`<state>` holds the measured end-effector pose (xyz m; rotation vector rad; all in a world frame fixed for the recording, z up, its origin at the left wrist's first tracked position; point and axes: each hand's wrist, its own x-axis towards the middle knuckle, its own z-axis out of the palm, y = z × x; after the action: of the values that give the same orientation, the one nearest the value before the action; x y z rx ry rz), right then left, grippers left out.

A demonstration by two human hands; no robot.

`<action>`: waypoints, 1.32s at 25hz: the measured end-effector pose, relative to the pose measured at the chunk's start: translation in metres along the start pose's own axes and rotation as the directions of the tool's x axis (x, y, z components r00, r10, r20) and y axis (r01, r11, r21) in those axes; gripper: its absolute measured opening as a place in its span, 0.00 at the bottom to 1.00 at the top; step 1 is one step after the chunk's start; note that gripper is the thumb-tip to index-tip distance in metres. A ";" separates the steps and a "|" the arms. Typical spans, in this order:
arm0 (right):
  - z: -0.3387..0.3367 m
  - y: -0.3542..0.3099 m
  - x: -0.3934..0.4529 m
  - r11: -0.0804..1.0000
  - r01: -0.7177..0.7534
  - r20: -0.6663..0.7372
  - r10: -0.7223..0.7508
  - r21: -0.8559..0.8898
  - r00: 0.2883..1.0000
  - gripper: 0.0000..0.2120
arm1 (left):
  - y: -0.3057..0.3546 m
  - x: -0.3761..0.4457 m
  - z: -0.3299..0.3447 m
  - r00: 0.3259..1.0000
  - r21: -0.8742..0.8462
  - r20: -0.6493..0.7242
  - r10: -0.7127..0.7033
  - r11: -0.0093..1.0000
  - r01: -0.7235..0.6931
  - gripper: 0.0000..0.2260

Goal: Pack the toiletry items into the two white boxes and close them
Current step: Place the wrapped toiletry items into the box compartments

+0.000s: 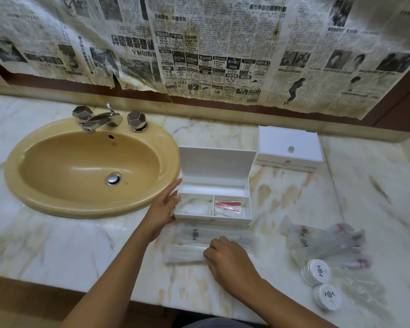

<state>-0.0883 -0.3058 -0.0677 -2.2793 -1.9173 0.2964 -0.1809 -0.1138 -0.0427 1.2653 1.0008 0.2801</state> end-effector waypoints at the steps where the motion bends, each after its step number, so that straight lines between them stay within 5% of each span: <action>1: -0.005 0.001 -0.001 1.000 -0.005 -0.029 0.006 0.023 1.000 0.11 | 0.000 0.000 0.000 1.000 -0.002 0.002 0.000 1.000 0.000 0.18; 11: -0.083 0.039 0.035 0.986 -0.115 -0.265 0.144 0.125 0.953 0.03 | 0.001 0.000 -0.004 1.000 -0.042 0.023 -0.020 0.999 0.020 0.18; 23: -0.076 0.059 0.132 0.971 -0.229 0.104 0.236 -0.076 0.966 0.06 | 0.001 0.004 -0.004 0.999 -0.060 0.024 -0.031 0.998 0.033 0.17; 33: -0.057 0.068 0.150 0.967 -0.238 0.206 0.214 0.095 0.955 0.14 | 0.004 0.002 -0.004 0.999 -0.045 0.017 -0.034 0.998 0.035 0.17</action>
<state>0.0155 -0.1693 -0.0374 -2.4701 -1.6643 0.6656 -0.1812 -0.1085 -0.0401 1.2066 0.9958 0.2640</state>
